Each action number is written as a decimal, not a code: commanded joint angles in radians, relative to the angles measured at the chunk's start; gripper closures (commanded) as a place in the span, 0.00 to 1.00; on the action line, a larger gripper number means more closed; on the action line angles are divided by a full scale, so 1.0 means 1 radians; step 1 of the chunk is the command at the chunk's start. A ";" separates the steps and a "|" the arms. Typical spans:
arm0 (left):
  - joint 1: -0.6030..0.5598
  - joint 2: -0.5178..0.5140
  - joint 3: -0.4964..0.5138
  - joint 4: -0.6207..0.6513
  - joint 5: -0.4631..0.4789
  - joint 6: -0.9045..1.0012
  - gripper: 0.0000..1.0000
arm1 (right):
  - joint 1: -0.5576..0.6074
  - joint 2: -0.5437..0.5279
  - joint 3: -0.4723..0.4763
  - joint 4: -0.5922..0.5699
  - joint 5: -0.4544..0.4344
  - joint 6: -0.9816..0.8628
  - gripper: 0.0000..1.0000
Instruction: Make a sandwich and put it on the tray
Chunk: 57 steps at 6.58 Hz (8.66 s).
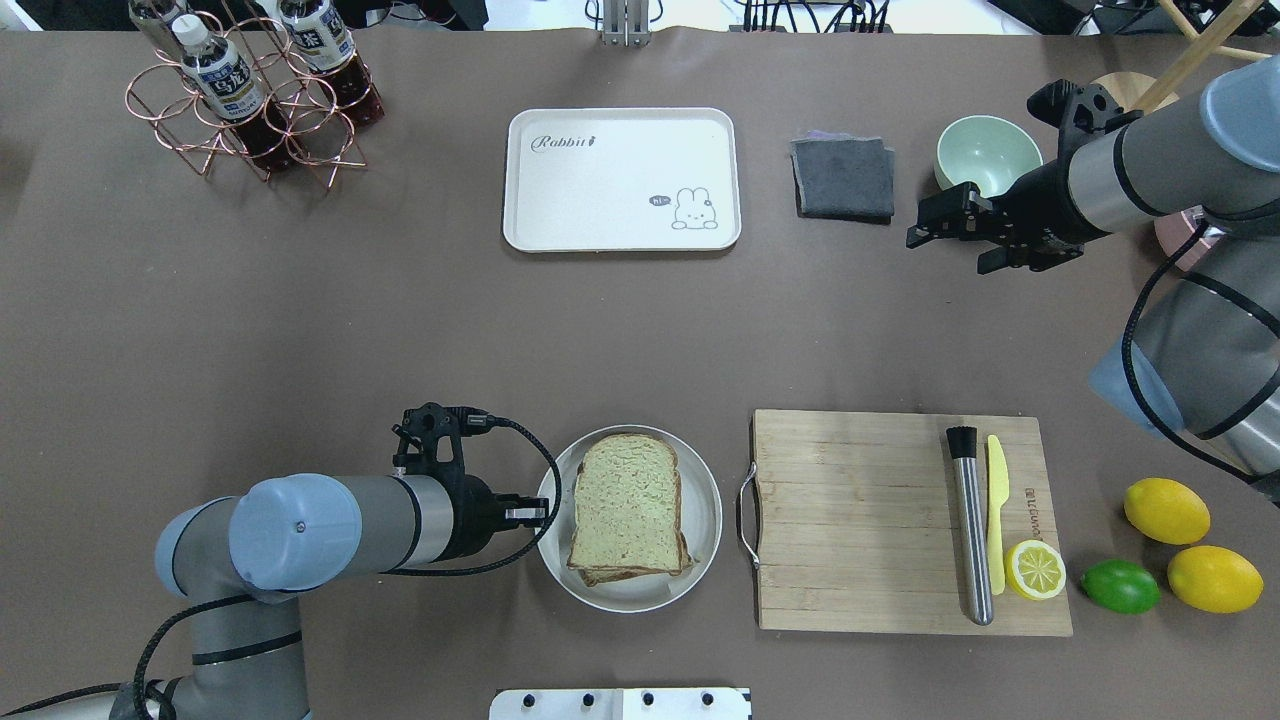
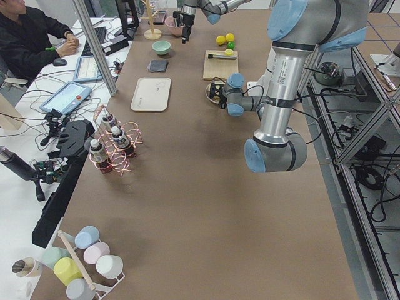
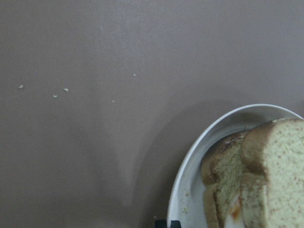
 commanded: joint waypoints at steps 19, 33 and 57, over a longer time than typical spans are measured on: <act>-0.529 -0.610 0.879 -0.115 -0.323 0.047 1.00 | -0.004 0.006 -0.002 -0.002 -0.011 -0.003 0.01; -0.476 -0.575 0.851 -0.142 -0.199 -0.158 1.00 | 0.011 0.026 -0.031 -0.003 -0.011 -0.032 0.01; -1.327 0.175 0.294 0.778 -0.767 1.568 0.02 | 0.595 -0.113 -0.255 -0.693 0.143 -1.283 0.00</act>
